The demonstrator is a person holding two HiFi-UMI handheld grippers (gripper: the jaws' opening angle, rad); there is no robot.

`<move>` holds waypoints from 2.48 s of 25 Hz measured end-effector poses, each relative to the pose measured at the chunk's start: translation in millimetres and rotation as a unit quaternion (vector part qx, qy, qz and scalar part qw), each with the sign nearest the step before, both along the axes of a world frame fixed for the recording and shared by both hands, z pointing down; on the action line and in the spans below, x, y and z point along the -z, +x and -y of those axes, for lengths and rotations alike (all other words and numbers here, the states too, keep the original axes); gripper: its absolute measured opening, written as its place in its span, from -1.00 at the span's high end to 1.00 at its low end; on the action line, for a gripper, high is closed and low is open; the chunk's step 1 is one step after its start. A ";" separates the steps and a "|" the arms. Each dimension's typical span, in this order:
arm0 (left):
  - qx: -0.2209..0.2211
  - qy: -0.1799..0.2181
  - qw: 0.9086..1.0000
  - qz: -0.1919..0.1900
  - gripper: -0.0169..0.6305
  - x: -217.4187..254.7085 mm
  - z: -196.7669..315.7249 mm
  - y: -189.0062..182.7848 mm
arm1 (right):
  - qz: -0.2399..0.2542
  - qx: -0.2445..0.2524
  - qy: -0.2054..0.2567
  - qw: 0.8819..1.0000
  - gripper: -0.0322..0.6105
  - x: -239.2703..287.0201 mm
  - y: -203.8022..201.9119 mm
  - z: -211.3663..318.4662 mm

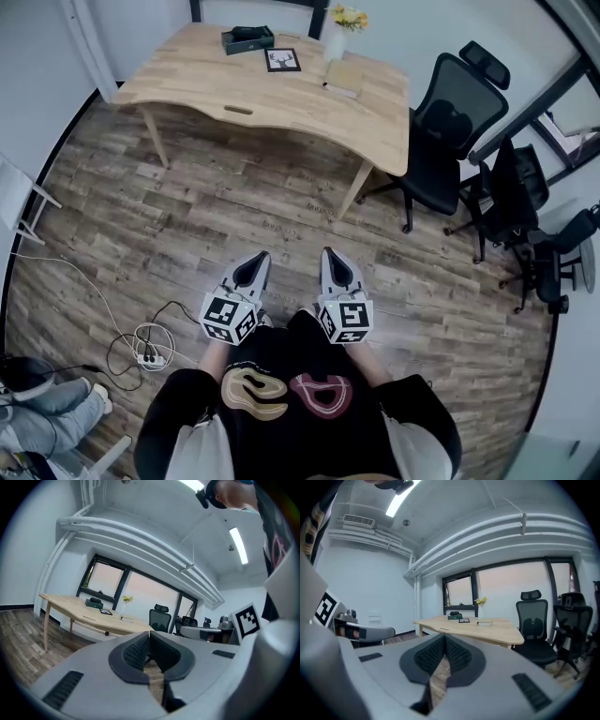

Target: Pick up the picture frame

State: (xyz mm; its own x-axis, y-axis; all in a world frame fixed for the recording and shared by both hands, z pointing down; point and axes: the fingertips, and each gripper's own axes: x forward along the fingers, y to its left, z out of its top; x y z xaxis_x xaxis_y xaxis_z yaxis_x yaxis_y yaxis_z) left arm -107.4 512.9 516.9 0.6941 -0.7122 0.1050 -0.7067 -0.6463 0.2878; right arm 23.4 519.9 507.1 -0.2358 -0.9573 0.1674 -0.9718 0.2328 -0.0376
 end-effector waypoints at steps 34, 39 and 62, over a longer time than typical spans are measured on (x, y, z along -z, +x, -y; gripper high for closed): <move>0.116 0.021 0.993 0.030 0.88 18.9 224.0 84.1 | 0.018 0.065 0.010 0.998 0.87 1.4 92.9 246.5; 0.126 0.024 0.992 0.017 0.88 27.2 257.0 112.3 | 0.030 0.074 0.001 0.997 0.87 -5.1 121.2 274.4; 0.087 -0.020 0.996 0.013 0.88 -2.7 369.8 125.2 | 0.013 0.050 -0.027 0.998 0.87 -20.0 125.0 360.2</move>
